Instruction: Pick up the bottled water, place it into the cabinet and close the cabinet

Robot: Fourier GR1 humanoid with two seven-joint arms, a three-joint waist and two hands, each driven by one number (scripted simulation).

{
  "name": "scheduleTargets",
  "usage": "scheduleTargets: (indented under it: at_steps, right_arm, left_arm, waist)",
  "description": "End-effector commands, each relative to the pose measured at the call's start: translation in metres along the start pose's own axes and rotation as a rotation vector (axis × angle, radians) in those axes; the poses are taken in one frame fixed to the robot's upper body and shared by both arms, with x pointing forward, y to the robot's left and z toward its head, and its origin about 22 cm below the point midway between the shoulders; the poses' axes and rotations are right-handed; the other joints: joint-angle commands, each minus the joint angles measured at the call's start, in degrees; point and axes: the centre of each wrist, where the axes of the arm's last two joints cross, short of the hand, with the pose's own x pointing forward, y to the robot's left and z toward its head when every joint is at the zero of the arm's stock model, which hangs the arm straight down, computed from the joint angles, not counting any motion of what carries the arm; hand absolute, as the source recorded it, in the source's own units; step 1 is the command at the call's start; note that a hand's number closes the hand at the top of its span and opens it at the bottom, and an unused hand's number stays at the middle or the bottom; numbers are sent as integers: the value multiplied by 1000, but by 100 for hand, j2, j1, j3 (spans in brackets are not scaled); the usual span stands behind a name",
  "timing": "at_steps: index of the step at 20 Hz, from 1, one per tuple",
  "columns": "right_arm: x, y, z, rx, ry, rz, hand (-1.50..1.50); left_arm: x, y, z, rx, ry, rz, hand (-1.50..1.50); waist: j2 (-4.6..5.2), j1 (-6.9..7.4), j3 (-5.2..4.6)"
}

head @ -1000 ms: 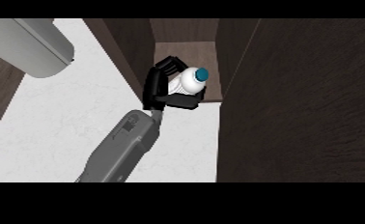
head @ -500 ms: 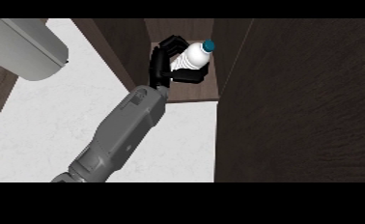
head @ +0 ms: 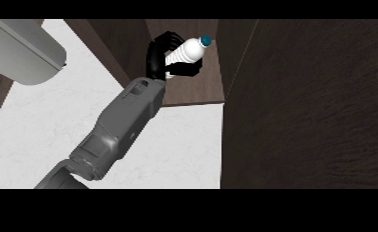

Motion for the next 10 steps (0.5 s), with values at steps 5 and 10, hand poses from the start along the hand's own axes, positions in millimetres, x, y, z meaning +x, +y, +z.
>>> scheduleTargets:
  at_steps: [5,10]
  right_arm:
    - [13,-6,1,17,-45,-55,-150]
    - [7,-2,-5,32,-45,-60,-150]
  left_arm:
    - [1,37,-25,125,12,10,150]
    - [5,23,-23,152,-76,-158,-150]
  waist:
    - [47,-115,-3]
    - [97,-178,-3]
